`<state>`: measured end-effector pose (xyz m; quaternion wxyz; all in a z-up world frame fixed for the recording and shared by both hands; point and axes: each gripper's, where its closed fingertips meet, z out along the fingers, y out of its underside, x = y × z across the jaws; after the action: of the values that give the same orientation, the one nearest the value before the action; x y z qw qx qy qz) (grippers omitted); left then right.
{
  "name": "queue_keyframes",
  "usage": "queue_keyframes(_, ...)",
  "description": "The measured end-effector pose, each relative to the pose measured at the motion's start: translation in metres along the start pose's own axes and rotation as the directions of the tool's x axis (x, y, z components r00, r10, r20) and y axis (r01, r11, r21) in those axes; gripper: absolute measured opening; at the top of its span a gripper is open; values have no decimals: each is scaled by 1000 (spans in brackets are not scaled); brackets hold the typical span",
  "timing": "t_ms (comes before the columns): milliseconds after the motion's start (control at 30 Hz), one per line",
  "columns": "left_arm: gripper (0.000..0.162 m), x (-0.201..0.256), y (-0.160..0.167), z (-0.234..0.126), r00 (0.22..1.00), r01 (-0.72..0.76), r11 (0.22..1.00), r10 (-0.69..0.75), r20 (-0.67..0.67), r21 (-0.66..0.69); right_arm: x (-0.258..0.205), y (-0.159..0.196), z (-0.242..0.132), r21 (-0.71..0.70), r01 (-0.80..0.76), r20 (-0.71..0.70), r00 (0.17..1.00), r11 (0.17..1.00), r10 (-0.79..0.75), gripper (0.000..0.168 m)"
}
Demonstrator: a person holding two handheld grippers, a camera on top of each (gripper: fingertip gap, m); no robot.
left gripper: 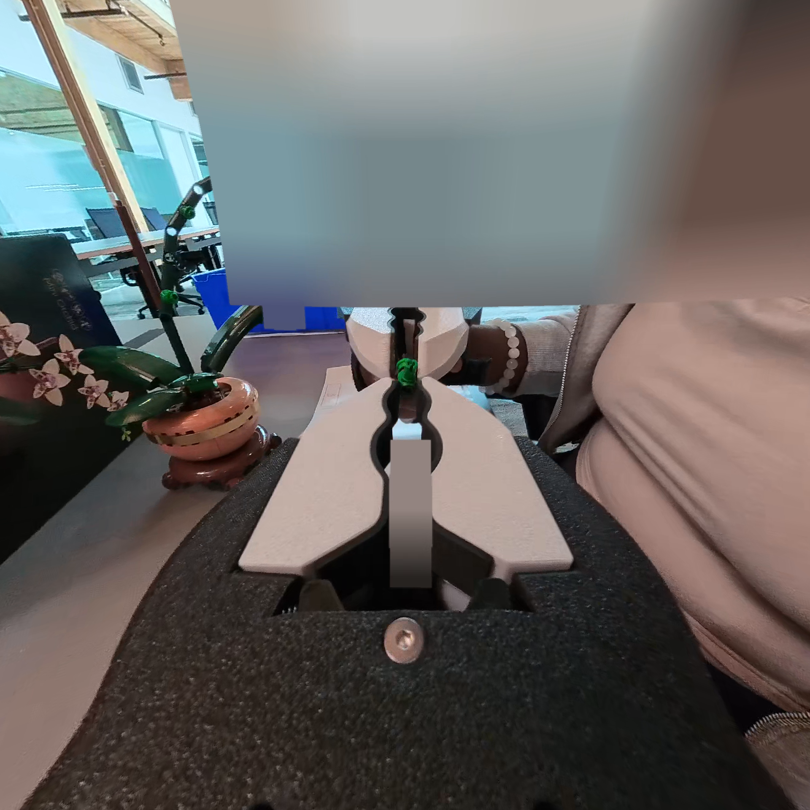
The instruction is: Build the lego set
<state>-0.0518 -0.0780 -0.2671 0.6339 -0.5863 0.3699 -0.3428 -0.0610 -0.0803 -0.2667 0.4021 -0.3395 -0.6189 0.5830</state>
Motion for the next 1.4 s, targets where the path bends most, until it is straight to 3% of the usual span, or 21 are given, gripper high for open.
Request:
queue_keyframes(200, 7, 5, 2, 2, 1000, 1, 1000, -2, -30, -9, -9, -1, -1, 19, -68, 71, 995, 998, 66, 13)
queue_keyframes(533, 7, 8, 10, 6, 999, -11, 998, 8, -40, -55, -8, 5, -4, 5, -143, 74, 987, 990, 142, 7)
queue_keyframes(667, 11, 7, 14, 10, 999, -23, 996, 21, -26, -85, -3, 7, -11, -38, -104, -18, 994, 994, 104, 7)
queue_keyframes(800, 18, -4, 22, 10, 998, -42, 990, 49, 45, -133, 13, 10, -45, -152, 14, -251, 966, 988, -53, 7)
queue_keyframes(933, 22, -24, 26, 7, 986, -33, 984, 61, 154, -178, 35, 13, -103, -402, 156, -481, 802, 902, -353, 7)
queue_keyframes(1033, 26, -42, 20, 7, 962, -22, 979, 75, 263, -200, 54, 1, -150, -520, 208, -599, 603, 829, -527, 7)
queue_keyframes(1200, 31, -68, -17, 25, 896, -90, 964, 188, 402, -250, 80, -16, -196, -731, 311, -557, 243, 607, -795, 7)
queue_keyframes(1300, 27, -81, -40, 41, 860, -127, 962, 227, 457, -240, 93, -18, -196, -777, 388, -472, 162, 496, -867, 7)
queue_keyframes(1400, 19, -96, -47, 57, 829, -168, 945, 290, 477, -282, 107, -21, -192, -784, 455, -399, 151, 422, -904, 7)
